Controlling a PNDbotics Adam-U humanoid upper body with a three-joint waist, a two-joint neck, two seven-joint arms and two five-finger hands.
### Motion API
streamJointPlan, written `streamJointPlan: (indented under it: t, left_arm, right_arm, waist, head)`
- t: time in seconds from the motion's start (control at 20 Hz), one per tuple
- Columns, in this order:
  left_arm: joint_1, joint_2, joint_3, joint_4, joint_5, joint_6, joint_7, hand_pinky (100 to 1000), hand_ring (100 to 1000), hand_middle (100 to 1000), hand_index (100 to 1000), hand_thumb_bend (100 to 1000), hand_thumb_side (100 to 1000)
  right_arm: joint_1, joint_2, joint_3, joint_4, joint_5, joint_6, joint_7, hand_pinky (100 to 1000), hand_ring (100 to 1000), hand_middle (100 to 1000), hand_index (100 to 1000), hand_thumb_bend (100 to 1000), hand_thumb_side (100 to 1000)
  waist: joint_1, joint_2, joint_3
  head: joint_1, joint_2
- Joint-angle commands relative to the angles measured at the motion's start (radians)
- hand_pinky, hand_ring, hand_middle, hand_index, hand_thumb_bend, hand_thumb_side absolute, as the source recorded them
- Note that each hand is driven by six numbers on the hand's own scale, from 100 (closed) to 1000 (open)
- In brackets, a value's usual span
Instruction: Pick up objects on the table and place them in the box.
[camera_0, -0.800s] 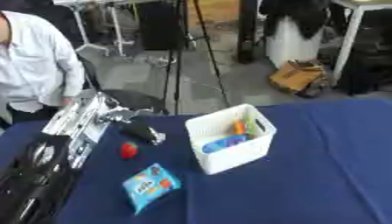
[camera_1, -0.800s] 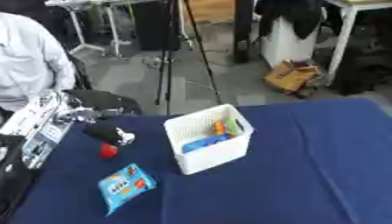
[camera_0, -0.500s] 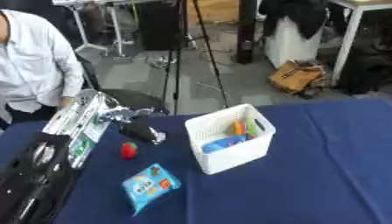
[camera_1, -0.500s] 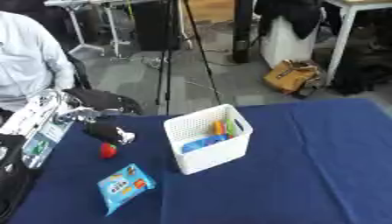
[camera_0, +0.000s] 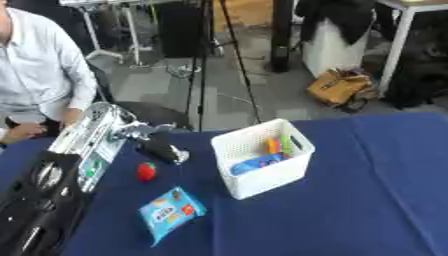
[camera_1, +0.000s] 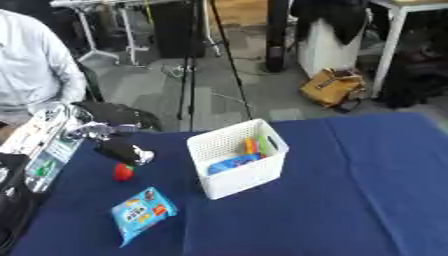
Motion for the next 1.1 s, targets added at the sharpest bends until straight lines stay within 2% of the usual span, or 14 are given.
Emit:
streamJointPlan:
  t: [0.05, 0.1, 0.25, 0.45, 0.65, 0.95, 1.0, 1.1]
  left_arm:
    - [-0.021, 0.020, 0.007, -0.014, 0.024, -0.008, -0.010, 1000, 1000, 1000, 1000, 425, 1000]
    - [-0.014, 0.022, 0.008, -0.019, 0.040, -0.008, -0.005, 1000, 1000, 1000, 1000, 524, 1000]
    - [0.026, 0.035, 0.005, -0.028, 0.105, 0.006, 0.055, 1000, 1000, 1000, 1000, 523, 1000]
    - [0.058, 0.045, -0.003, -0.015, 0.140, 0.010, 0.121, 1000, 1000, 1000, 1000, 493, 1000]
    - [0.079, 0.051, -0.009, 0.017, 0.122, 0.018, 0.107, 1000, 1000, 1000, 1000, 498, 1000]
    - [0.103, 0.050, -0.005, 0.001, 0.136, 0.009, 0.115, 1000, 1000, 1000, 1000, 457, 1000]
    - [0.105, 0.051, -0.005, -0.003, 0.139, 0.008, 0.118, 1000, 1000, 1000, 1000, 493, 1000]
    - [0.118, 0.047, 0.005, -0.025, 0.148, 0.013, 0.156, 1000, 1000, 1000, 1000, 508, 1000]
  right_arm:
    - [-0.011, -0.035, -0.009, -0.010, -0.005, -0.006, 0.002, 838, 834, 656, 735, 100, 804]
    - [-0.011, -0.035, -0.009, -0.010, -0.005, -0.006, 0.002, 838, 835, 656, 734, 100, 802]
    - [-0.011, -0.035, -0.010, -0.010, -0.005, -0.005, 0.002, 838, 835, 656, 734, 100, 802]
    - [-0.013, -0.035, -0.010, -0.010, -0.005, -0.005, 0.002, 838, 834, 656, 734, 100, 803]
    - [-0.017, -0.036, -0.014, -0.010, -0.007, -0.007, 0.002, 838, 834, 656, 734, 100, 803]
    - [-0.018, -0.034, -0.017, -0.010, -0.009, -0.009, 0.002, 838, 833, 656, 733, 100, 802]
    - [-0.018, -0.034, -0.017, -0.010, -0.009, -0.009, 0.002, 838, 833, 655, 733, 100, 801]
    - [-0.019, -0.033, -0.018, -0.010, -0.009, -0.009, 0.002, 838, 833, 655, 733, 100, 799]
  waist:
    - [-0.006, -0.023, -0.001]
    - [-0.006, -0.022, 0.001]
    - [-0.006, -0.022, 0.004]
    - [-0.008, -0.020, 0.004]
    - [-0.011, -0.018, 0.003]
    - [-0.015, -0.014, -0.001]
    - [-0.016, -0.014, -0.001]
    - [-0.015, -0.014, 0.000]
  head:
    - [-0.005, 0.011]
    - [-0.009, 0.014]
    - [-0.025, 0.021]
    - [-0.038, 0.022]
    - [-0.042, 0.029]
    - [-0.038, 0.031]
    - [-0.038, 0.031]
    - [-0.036, 0.032]
